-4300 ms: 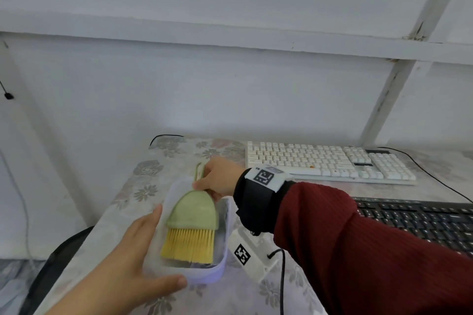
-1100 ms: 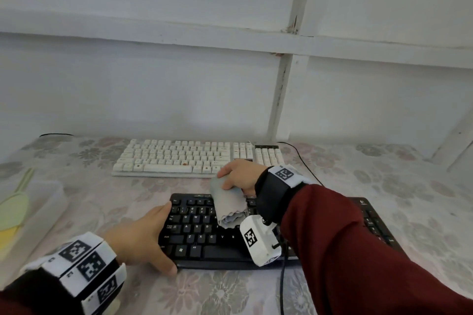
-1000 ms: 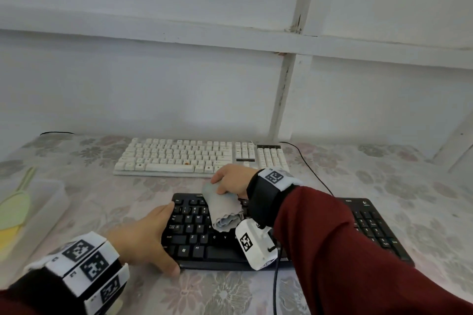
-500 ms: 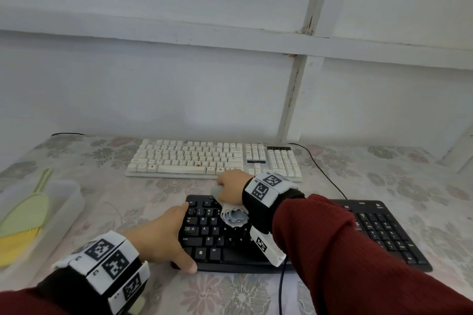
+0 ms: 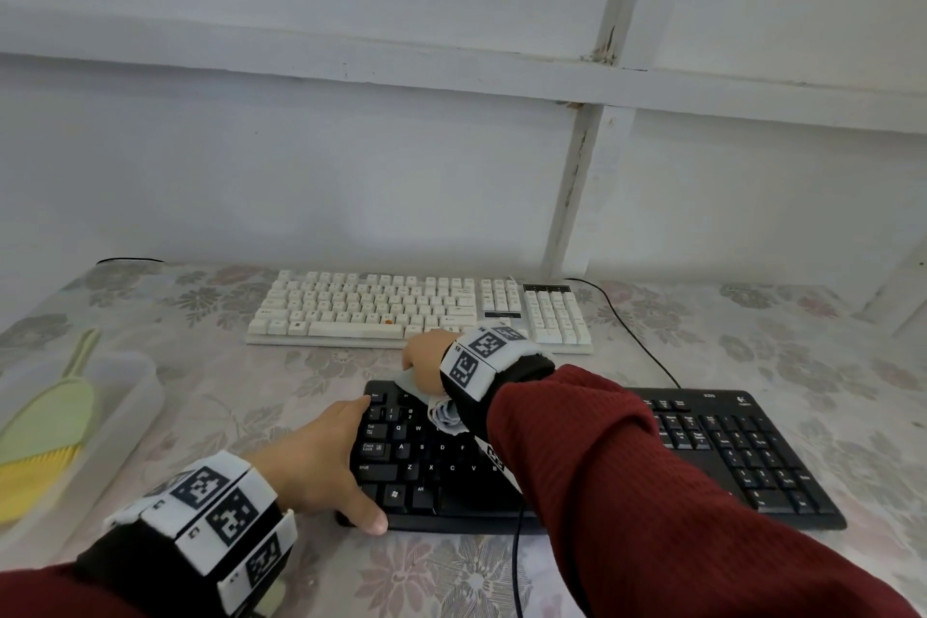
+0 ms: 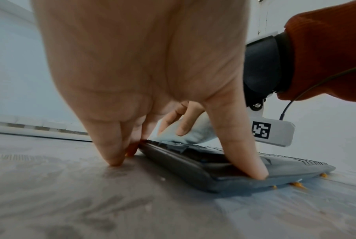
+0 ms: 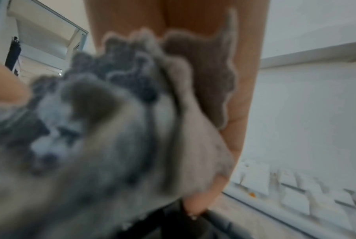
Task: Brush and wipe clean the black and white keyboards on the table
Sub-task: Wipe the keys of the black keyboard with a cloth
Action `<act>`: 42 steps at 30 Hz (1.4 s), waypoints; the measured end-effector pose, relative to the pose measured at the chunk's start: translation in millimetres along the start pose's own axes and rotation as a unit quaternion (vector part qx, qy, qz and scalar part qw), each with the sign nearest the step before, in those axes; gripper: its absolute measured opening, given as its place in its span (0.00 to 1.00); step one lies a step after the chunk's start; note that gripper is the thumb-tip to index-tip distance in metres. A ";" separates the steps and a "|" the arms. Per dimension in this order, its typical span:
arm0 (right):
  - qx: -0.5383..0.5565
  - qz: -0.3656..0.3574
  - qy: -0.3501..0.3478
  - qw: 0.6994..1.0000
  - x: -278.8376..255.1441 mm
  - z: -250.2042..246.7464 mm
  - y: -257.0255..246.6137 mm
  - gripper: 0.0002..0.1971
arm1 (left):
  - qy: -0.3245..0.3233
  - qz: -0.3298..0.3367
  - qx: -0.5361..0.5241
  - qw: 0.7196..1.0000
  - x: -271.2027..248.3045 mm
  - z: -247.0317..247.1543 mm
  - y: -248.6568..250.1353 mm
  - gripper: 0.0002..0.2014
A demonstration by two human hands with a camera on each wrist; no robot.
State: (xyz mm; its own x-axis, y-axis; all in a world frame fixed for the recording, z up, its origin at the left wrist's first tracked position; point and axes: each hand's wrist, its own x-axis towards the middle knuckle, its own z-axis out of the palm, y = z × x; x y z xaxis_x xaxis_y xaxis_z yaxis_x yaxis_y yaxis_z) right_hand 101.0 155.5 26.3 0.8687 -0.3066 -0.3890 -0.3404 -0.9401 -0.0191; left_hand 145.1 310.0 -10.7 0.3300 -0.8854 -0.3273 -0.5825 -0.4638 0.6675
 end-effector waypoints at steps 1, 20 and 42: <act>0.004 0.004 0.010 1.000 -4.4 -0.2 4.0 0.18 | 0.000 -0.004 0.000 1.000 -0.9 0.0 -0.9 0.40; 0.051 0.148 -0.069 0.985 -99.2 23.7 172.3 0.21 | -0.019 -0.069 0.003 0.997 -5.9 -1.3 7.8 0.46; -0.026 0.262 -0.057 0.963 -132.6 49.3 262.3 0.23 | -0.020 -0.100 -0.020 0.995 -5.9 -0.5 5.7 0.57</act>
State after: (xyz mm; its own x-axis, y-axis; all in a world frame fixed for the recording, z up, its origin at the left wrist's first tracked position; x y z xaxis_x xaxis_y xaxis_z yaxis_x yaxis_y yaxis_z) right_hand -121.3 -43.1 27.5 0.5361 -0.7254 -0.4318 -0.6997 -0.6680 0.2534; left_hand 140.2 312.6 -4.7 0.4067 -0.7759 -0.4822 -0.4780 -0.6306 0.6115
